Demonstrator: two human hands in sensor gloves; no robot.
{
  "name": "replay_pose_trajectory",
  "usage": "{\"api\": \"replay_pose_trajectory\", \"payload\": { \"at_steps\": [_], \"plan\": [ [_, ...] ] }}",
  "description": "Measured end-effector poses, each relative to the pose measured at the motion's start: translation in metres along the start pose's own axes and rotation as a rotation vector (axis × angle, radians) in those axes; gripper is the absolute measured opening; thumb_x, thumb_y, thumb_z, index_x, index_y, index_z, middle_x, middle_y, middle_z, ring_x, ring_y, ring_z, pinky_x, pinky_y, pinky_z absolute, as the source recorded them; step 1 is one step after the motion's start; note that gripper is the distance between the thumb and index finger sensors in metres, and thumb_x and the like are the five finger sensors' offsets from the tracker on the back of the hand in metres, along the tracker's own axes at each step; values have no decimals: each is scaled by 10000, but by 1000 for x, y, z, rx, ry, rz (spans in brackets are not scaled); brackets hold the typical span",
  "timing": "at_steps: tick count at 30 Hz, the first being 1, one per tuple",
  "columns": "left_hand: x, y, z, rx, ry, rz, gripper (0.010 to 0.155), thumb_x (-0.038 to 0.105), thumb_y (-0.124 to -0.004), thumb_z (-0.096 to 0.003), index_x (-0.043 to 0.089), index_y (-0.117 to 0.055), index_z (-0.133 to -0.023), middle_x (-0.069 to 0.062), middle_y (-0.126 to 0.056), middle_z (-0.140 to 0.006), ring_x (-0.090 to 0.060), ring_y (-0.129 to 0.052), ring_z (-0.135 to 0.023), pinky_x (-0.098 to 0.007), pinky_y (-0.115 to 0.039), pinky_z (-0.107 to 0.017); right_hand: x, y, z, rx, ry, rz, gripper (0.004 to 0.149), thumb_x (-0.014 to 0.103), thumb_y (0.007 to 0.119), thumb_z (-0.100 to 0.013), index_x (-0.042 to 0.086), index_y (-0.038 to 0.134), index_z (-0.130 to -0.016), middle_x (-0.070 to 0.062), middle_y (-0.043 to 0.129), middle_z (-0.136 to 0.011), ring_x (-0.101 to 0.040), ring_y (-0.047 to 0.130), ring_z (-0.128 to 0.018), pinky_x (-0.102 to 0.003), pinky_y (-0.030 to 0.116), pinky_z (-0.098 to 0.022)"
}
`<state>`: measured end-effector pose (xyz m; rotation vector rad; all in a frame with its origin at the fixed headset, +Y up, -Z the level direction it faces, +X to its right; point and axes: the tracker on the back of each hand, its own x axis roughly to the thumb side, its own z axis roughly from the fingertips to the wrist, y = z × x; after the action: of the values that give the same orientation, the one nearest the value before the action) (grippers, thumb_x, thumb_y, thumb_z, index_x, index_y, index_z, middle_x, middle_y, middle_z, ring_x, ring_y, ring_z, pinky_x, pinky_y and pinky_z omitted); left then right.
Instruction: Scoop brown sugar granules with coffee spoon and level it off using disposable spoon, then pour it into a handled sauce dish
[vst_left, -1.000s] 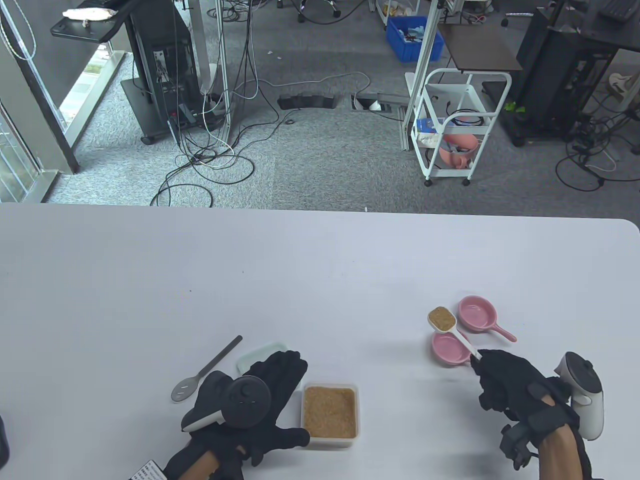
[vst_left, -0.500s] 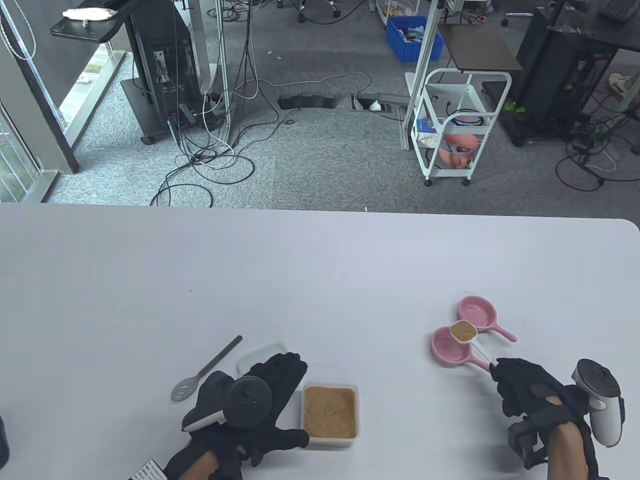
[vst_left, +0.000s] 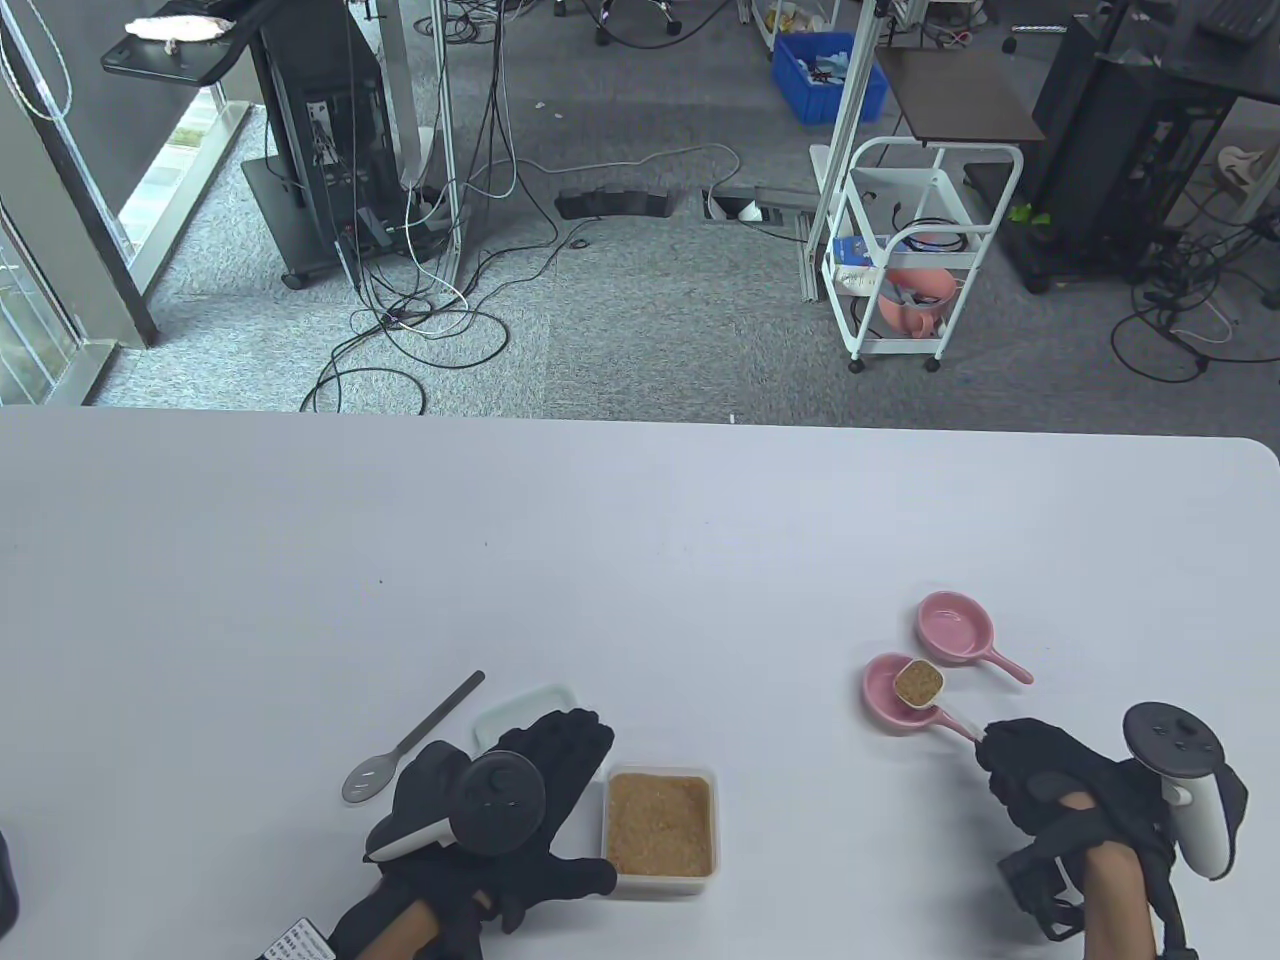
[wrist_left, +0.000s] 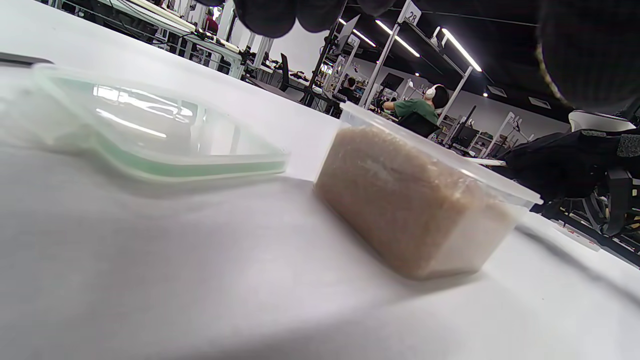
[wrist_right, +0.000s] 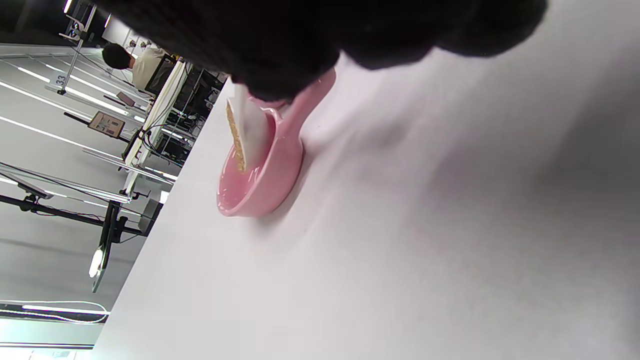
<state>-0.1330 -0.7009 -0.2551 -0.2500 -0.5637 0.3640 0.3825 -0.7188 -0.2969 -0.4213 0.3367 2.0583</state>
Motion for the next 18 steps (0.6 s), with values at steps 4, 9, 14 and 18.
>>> {"api": "replay_pose_trajectory", "payload": {
  "at_steps": [4,9,14,18],
  "plan": [
    [-1,0,0,-1,2,0,1093,848,-713,-331,340,-197,-1149,21,-260,-1246,-334,-393,-1212,-512,-384,-857,5,2,2,-22,-11,48,435,357,816,-508,92,850,-852,9,952,-420,-219,910,-208,-539,745,-450],
    [-1,-1,-1,-8,4,-2,1091,849,-710,-333,340,-196,-1150,21,-261,-1247,-333,-394,-1211,-513,-384,-857,11,4,3,-53,-27,115,434,355,821,-504,97,851,-852,5,954,-427,-226,911,-221,-544,738,-461],
    [-1,-1,-1,-15,5,-5,1091,849,-710,-333,339,-198,-1151,21,-264,-1247,-335,-394,-1210,-515,-384,-856,16,5,6,-81,-45,162,435,350,830,-500,101,849,-856,-4,954,-442,-237,913,-240,-550,728,-476],
    [-1,-2,-1,-16,5,-6,1091,851,-709,-333,340,-198,-1151,17,-264,-1247,-337,-394,-1210,-516,-384,-855,21,6,8,-112,-59,208,434,347,838,-496,105,850,-856,-11,955,-450,-245,913,-252,-556,721,-485]
  ]
}}
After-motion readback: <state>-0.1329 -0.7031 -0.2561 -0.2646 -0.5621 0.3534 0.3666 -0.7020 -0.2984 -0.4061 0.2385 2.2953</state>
